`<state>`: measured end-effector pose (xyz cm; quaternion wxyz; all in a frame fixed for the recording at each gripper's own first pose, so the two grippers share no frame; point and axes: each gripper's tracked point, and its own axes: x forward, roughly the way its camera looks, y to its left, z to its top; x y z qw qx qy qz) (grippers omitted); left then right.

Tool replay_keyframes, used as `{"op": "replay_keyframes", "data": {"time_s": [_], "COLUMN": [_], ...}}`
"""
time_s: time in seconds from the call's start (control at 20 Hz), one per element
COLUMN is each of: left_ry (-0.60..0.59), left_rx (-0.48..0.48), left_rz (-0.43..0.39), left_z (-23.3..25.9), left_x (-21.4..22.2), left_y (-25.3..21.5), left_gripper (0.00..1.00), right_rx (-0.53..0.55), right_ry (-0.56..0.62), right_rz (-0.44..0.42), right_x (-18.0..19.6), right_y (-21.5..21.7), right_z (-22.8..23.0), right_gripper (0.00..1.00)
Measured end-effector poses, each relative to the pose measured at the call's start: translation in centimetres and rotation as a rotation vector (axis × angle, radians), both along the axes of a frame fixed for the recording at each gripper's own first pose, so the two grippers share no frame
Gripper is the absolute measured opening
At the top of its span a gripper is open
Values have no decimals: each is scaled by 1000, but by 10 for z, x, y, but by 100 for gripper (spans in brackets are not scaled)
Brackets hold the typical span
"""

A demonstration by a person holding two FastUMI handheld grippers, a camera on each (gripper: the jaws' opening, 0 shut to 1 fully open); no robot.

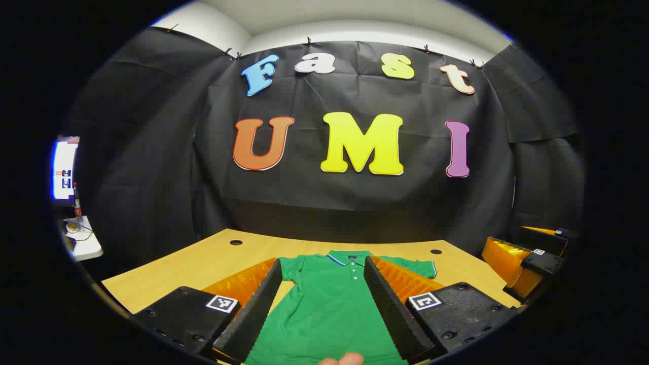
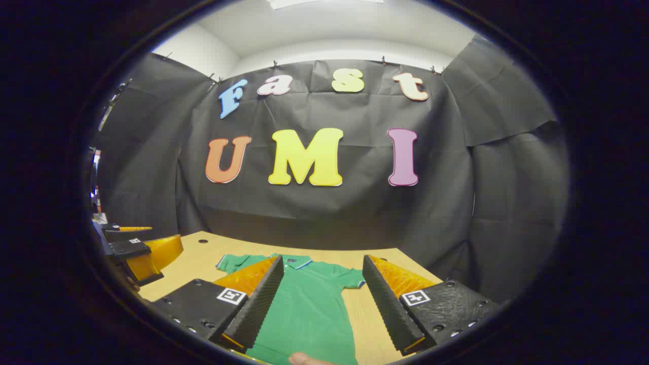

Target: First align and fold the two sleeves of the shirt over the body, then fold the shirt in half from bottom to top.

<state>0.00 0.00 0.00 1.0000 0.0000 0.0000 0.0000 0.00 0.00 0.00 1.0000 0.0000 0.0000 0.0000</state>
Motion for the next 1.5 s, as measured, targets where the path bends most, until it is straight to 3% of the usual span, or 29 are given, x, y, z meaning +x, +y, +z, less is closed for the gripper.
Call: {"op": "replay_keyframes", "data": {"time_s": [0.95, 1.5], "left_ry": [44, 63], "left_rx": [22, 5], "left_rz": [17, 46], "left_z": [-19, -29], "left_x": [20, 33], "left_y": [7, 16], "left_gripper": [100, 100], "right_rx": [-25, 13], "right_ry": [74, 138], "right_rz": [-13, -13], "right_x": [18, 42], "right_y": [-13, -25], "right_z": [-30, -53], "right_gripper": [96, 97]}}
